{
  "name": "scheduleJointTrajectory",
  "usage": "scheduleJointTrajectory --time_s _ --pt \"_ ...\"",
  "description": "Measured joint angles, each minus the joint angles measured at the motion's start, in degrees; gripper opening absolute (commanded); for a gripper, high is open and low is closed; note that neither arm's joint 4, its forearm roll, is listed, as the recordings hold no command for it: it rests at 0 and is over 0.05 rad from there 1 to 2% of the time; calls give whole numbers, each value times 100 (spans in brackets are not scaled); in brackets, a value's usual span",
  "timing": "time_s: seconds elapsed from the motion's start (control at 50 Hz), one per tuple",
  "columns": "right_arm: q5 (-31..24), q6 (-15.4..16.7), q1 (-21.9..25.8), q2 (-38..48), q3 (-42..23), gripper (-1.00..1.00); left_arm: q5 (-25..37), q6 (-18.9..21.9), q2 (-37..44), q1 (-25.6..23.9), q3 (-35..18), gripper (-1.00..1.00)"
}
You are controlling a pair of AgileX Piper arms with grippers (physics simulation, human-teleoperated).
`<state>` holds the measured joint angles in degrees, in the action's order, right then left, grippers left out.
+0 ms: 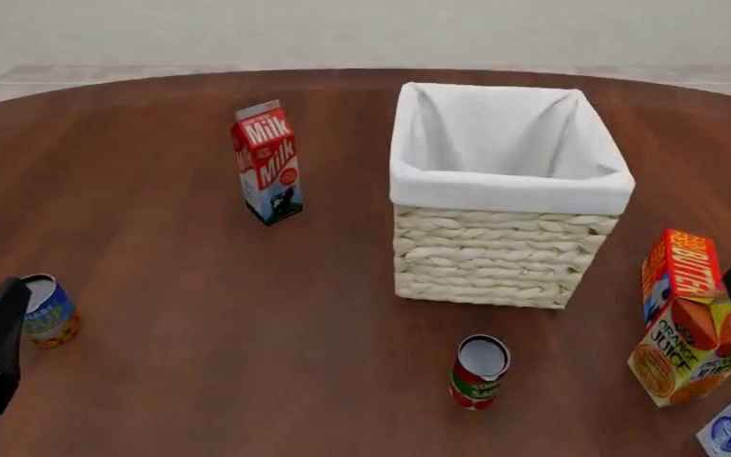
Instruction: Pick up the alphabet soup and the tomato sauce, and put them in the basket.
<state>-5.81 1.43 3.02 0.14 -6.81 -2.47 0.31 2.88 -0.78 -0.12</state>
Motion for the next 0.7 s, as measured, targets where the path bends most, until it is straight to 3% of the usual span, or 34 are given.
scheduleJointTrajectory --time_s 0.44,0.7 --pt "-336 38 792 468 -910 100 59 7 -57 -17 2 100" --pt "158 104 1505 1406 -1256 100 32 -12 -34 -11 4 100"
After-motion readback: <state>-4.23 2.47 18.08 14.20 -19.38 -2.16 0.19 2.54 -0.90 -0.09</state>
